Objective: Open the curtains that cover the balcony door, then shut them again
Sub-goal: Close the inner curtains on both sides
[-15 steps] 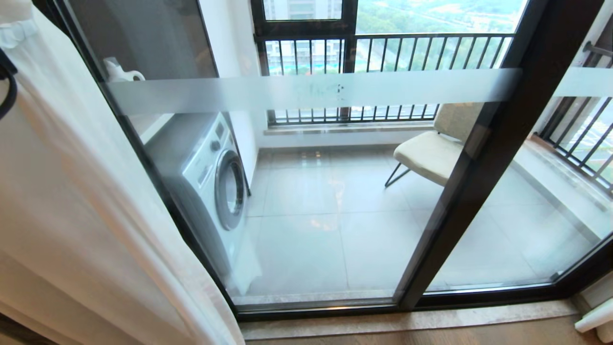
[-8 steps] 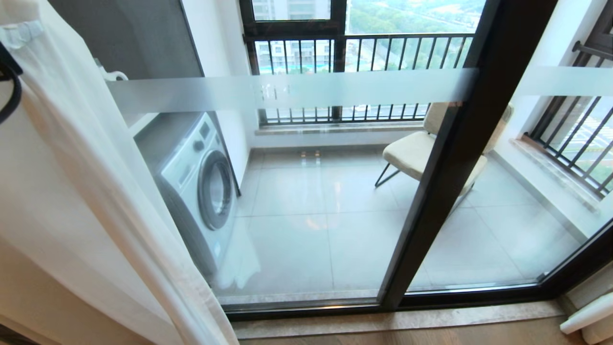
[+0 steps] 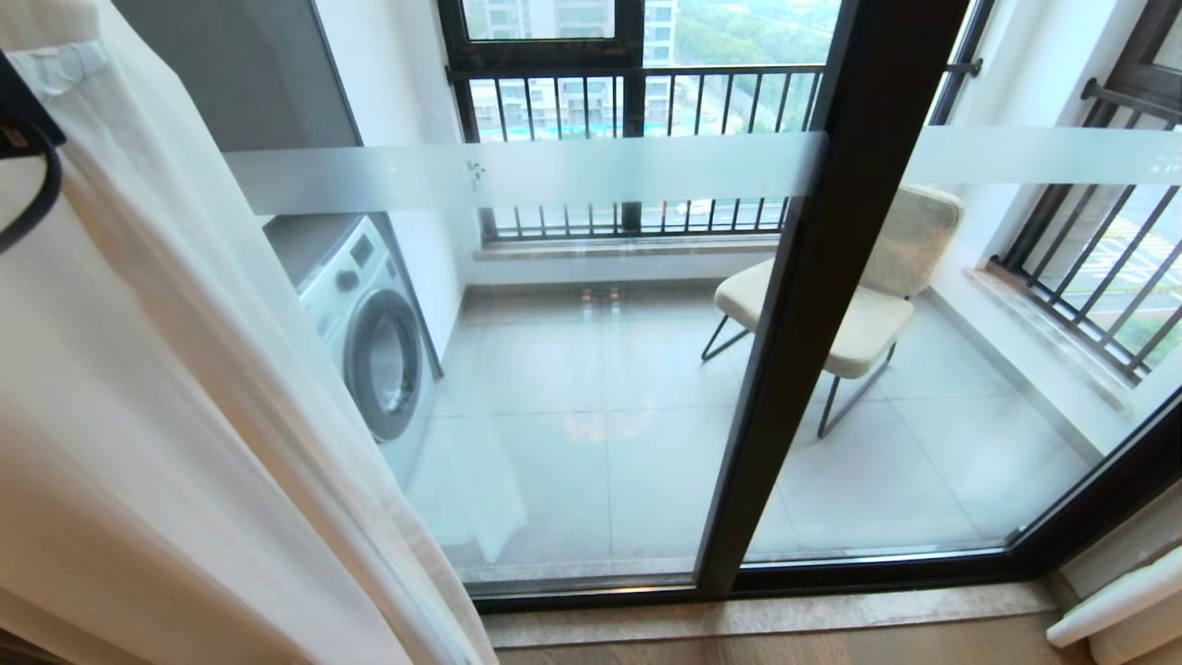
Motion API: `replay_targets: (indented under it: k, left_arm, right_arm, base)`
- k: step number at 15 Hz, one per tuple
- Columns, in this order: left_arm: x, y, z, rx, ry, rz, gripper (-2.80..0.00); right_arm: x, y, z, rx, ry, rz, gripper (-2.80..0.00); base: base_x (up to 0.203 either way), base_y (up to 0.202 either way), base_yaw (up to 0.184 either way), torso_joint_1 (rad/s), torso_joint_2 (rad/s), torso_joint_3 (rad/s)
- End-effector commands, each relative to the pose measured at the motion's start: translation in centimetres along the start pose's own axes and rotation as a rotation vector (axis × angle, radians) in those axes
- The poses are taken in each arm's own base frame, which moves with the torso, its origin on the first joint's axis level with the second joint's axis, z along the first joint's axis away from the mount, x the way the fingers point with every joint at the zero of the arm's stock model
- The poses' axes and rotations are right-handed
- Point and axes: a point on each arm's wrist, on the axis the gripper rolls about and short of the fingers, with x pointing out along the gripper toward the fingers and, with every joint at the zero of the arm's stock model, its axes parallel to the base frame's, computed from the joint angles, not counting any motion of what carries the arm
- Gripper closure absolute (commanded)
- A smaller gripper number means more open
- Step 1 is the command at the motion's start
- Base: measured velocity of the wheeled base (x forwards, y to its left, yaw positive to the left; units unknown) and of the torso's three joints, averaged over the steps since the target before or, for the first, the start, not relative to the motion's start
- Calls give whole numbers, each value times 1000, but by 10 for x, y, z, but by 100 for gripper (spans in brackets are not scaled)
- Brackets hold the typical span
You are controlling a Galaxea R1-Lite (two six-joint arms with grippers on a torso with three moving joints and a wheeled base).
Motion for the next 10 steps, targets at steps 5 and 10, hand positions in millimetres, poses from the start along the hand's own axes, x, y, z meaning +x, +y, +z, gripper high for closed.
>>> replay_targets:
  k: [5, 10]
  left_arm:
    - [5, -10, -2, -15, 4, -52, 0]
    - [9, -13, -3, -19, 6, -67, 0]
  right_arm:
    - [0, 0, 0, 0, 1, 1, 0]
    - [0, 0, 0, 0, 1, 1, 0]
  base:
    - [0, -189, 3, 2, 0, 0]
    - [0, -190, 4, 3, 2, 2]
